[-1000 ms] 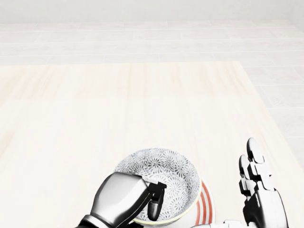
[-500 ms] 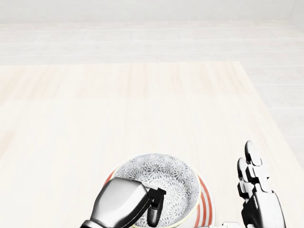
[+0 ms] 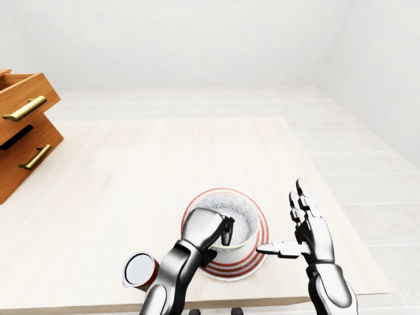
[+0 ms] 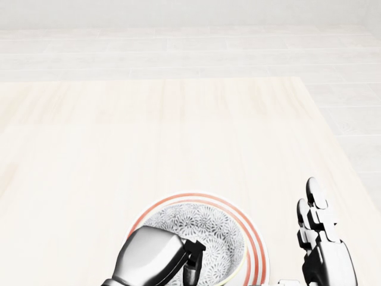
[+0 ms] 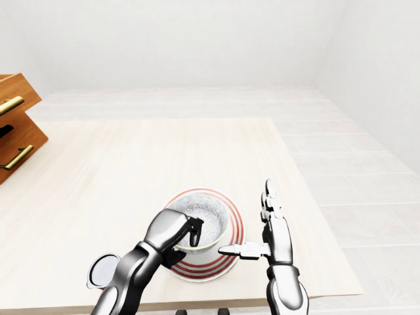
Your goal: Put the bowl on the plate.
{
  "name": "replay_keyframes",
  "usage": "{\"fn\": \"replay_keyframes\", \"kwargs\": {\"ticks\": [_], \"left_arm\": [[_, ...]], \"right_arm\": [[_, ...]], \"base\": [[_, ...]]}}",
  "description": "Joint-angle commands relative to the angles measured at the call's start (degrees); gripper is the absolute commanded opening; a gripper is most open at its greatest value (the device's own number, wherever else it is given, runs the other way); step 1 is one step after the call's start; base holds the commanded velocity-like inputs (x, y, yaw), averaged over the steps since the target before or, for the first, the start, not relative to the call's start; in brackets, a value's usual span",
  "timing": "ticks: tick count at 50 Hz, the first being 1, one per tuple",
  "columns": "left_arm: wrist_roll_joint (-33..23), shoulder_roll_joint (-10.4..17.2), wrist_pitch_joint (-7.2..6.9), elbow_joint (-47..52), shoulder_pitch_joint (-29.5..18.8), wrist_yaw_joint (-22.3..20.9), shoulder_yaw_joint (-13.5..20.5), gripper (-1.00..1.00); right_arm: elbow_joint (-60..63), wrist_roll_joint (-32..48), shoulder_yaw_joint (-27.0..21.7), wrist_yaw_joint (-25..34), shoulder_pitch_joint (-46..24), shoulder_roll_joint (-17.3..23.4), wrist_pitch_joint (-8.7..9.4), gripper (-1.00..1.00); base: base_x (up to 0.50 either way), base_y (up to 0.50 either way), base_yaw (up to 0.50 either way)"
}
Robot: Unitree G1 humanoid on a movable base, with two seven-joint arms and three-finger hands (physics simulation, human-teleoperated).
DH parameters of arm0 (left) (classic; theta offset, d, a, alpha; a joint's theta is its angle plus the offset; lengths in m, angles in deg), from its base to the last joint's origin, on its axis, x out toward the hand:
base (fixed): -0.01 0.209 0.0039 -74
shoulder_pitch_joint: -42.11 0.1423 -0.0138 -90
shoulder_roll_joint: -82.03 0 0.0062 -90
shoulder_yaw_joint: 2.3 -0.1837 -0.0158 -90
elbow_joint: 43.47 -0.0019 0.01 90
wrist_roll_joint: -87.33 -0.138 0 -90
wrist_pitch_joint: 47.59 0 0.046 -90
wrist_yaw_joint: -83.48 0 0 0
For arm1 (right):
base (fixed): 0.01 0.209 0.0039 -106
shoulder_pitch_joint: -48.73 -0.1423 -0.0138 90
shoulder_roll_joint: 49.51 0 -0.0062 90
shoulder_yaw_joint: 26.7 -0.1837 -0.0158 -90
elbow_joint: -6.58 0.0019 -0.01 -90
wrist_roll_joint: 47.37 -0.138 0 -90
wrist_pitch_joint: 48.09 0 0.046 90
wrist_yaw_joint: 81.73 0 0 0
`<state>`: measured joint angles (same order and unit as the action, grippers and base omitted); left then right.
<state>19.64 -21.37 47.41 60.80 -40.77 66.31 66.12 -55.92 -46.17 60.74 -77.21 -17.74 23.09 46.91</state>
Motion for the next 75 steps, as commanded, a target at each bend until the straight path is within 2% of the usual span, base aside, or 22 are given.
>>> {"fn": "replay_keyframes", "kwargs": {"ticks": [1, 5, 7, 38, 42, 47, 48, 68, 71, 75], "left_arm": [[0.7, -0.1, 0.0, 0.1, 0.0, 1.5, -0.1, -0.7], [0.4, 0.0, 0.0, 0.1, 0.0, 1.3, -0.2, -0.67], [0.6, 0.0, 0.0, 0.0, 0.0, 1.5, -0.1, -0.59], [0.4, 0.4, 0.0, -0.8, 1.1, 2.1, -0.5, -0.44], [0.4, 0.5, 0.0, -0.8, 1.1, 2.1, -0.4, -0.29], [0.4, 0.7, 0.0, -0.8, 1.3, 2.2, -0.4, -0.25], [0.4, 0.7, 0.0, -0.8, 1.3, 2.3, -0.4, -0.18], [0.6, 0.8, 0.0, -1.2, 1.9, 2.6, -0.6, -0.01], [0.5, 1.0, 0.0, -0.9, 2.3, 2.6, -0.8, 0.18], [0.5, 1.1, 0.0, -0.2, 2.4, 2.3, -0.8, 0.23]], "right_arm": [[0.4, 0.0, 0.0, 0.0, 0.0, 0.1, 0.0, 1.0], [0.8, 0.1, 0.0, 0.0, -0.7, 0.1, 0.0, 1.0], [0.9, 0.1, 0.0, 0.1, -0.6, 0.2, 0.0, 1.0], [0.4, 0.3, -0.1, 0.0, -1.2, 0.1, 0.0, 1.0], [0.3, 0.3, 0.0, 0.0, -0.8, 0.1, 0.0, 1.0], [0.4, 0.2, 0.0, 0.1, -0.5, 0.1, 0.0, 1.0], [0.4, 0.2, 0.0, 0.1, -0.6, 0.1, 0.0, 1.0], [0.0, 0.3, 0.3, -0.2, -0.6, 0.1, 0.0, 1.0], [0.0, 0.3, 0.4, -0.2, -0.6, 0.1, 0.0, 1.0], [-0.2, 0.3, 0.4, -0.3, -0.8, 0.2, 0.0, 1.0]], "base": [[0.0, 0.0, 0.0], [0.0, 0.0, 0.0], [0.0, 0.0, 0.0], [0.0, 0.0, 0.0], [0.0, 0.0, 0.0], [0.0, 0.0, 0.0], [0.0, 0.0, 0.0], [0.0, 0.0, 0.0], [0.0, 0.0, 0.0], [0.0, 0.0, 0.0]]}}
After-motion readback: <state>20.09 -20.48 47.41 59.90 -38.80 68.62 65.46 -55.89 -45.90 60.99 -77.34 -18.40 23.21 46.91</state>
